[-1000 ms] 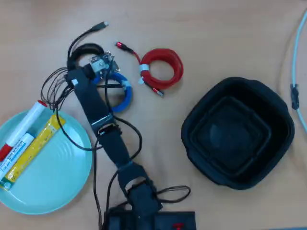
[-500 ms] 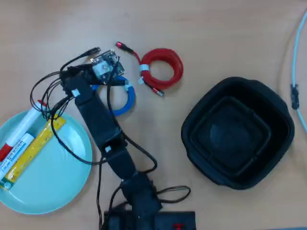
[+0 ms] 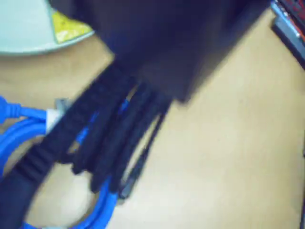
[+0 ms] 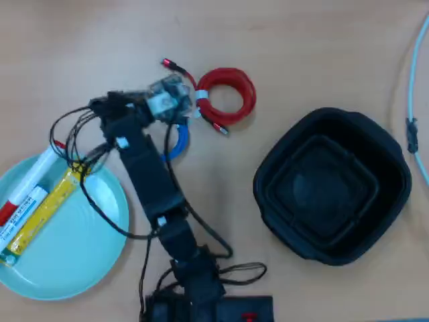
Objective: Put a black charging cable in a black bowl and put a red charging cable in a green bowl
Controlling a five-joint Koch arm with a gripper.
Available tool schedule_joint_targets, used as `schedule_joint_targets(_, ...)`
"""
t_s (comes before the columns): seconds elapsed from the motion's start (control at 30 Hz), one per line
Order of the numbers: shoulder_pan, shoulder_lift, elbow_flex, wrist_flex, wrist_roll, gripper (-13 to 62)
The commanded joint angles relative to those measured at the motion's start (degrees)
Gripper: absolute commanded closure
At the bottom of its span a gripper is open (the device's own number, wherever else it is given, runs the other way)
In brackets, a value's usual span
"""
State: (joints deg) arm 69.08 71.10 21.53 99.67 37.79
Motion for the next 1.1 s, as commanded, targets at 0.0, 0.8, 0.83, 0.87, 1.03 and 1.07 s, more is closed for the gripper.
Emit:
schedule_joint_targets(0.0,0.79,8.61,-1.67,0.79,0.09,57.0)
schedule_joint_targets(0.8,19.69,20.48,-1.67,4.75,-0.35,56.8)
schedule_joint_targets(0.83,21.45,20.39,-1.67,4.75,-0.35,56.7)
schedule_joint_targets(0.87,23.38,20.39,-1.67,4.66,-0.35,56.7)
schedule_joint_targets(1.03,31.03,20.74,-2.2,2.2,-1.76,56.7)
schedule_joint_targets(1.07,32.7,20.83,-2.29,2.2,-3.25,56.7)
